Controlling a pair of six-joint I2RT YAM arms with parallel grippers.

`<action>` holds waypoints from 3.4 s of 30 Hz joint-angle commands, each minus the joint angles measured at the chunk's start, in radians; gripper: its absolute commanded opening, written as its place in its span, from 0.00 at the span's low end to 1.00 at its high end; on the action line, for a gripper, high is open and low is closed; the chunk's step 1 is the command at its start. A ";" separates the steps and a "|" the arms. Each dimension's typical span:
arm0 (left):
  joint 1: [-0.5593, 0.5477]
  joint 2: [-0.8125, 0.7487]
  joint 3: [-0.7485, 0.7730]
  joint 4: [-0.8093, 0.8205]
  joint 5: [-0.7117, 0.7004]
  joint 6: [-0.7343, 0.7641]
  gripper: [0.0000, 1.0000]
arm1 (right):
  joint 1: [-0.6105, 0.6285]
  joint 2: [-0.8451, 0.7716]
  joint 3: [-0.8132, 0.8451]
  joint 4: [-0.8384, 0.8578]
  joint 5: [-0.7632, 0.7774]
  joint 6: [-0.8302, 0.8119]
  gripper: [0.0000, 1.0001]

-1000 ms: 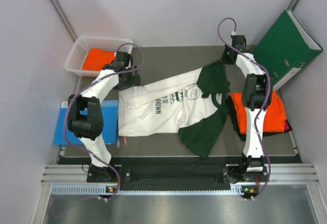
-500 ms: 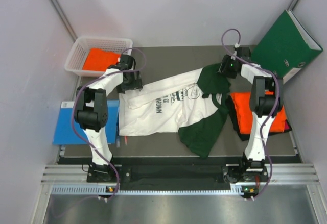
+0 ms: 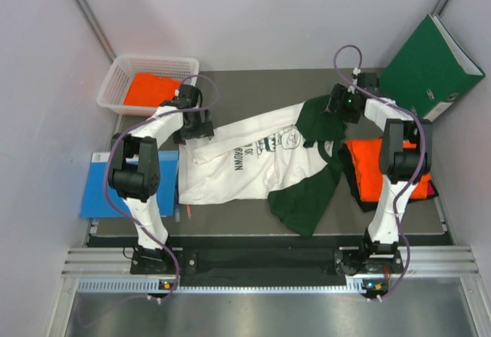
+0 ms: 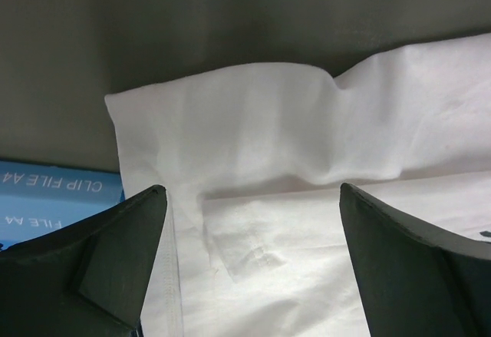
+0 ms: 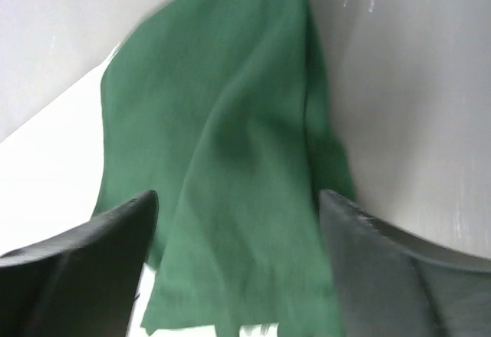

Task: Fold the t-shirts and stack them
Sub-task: Flatten the tshirt out

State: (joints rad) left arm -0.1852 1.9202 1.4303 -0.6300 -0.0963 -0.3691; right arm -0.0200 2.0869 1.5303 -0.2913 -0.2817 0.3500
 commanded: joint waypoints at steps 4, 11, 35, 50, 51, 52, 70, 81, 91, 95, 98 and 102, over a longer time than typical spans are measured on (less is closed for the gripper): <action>0.003 -0.113 -0.063 0.013 -0.020 0.010 0.99 | 0.012 -0.306 -0.264 0.096 -0.007 0.029 1.00; 0.001 -0.151 -0.113 0.050 0.029 -0.004 0.99 | 0.009 -0.413 -0.545 0.355 -0.172 0.280 1.00; 0.000 -0.162 -0.162 0.107 0.086 -0.016 0.99 | 0.075 -0.561 -0.748 0.527 -0.149 0.501 0.89; 0.000 -0.165 -0.168 0.099 0.069 -0.010 0.99 | 0.103 -0.413 -0.768 0.615 -0.142 0.553 0.85; 0.000 -0.167 -0.168 0.098 0.069 -0.008 0.99 | 0.103 -0.406 -0.771 0.636 -0.139 0.563 0.85; 0.000 -0.167 -0.166 0.096 0.064 -0.007 0.99 | 0.106 -0.395 -0.769 0.641 -0.137 0.563 0.85; 0.000 -0.139 -0.146 0.073 0.033 0.009 0.99 | 0.126 -0.248 -0.670 0.722 -0.079 0.586 0.70; 0.000 -0.161 -0.145 0.078 0.035 0.012 0.99 | 0.141 -0.169 -0.575 0.684 0.021 0.550 0.02; 0.001 -0.193 -0.220 0.167 0.165 -0.031 0.86 | 0.144 -0.272 -0.588 0.701 0.035 0.518 0.00; 0.001 -0.181 -0.254 0.177 0.159 -0.071 0.74 | 0.146 -0.275 -0.575 0.699 0.027 0.514 0.00; 0.001 -0.191 -0.278 0.181 0.126 -0.102 0.73 | 0.146 -0.274 -0.570 0.701 0.019 0.517 0.00; 0.003 -0.233 -0.321 0.191 0.057 -0.131 0.74 | 0.146 -0.263 -0.570 0.710 0.012 0.515 0.00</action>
State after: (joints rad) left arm -0.1852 1.7618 1.1408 -0.4831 0.0280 -0.4511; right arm 0.1158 1.8523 0.9192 0.3752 -0.2668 0.8825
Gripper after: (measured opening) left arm 0.736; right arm 0.022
